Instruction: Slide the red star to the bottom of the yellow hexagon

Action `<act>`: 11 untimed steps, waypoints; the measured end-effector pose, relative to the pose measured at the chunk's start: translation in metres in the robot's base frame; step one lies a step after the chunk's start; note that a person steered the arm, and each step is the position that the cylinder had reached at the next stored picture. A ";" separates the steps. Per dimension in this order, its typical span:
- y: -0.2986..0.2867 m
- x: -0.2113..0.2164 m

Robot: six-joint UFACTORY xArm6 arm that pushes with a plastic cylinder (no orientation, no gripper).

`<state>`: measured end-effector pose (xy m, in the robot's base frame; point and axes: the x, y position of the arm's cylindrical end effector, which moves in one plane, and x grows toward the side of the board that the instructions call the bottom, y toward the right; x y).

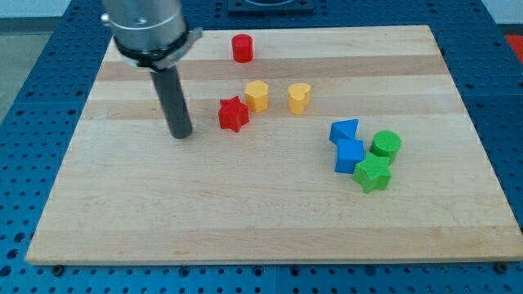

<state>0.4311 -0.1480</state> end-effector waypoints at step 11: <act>0.091 -0.011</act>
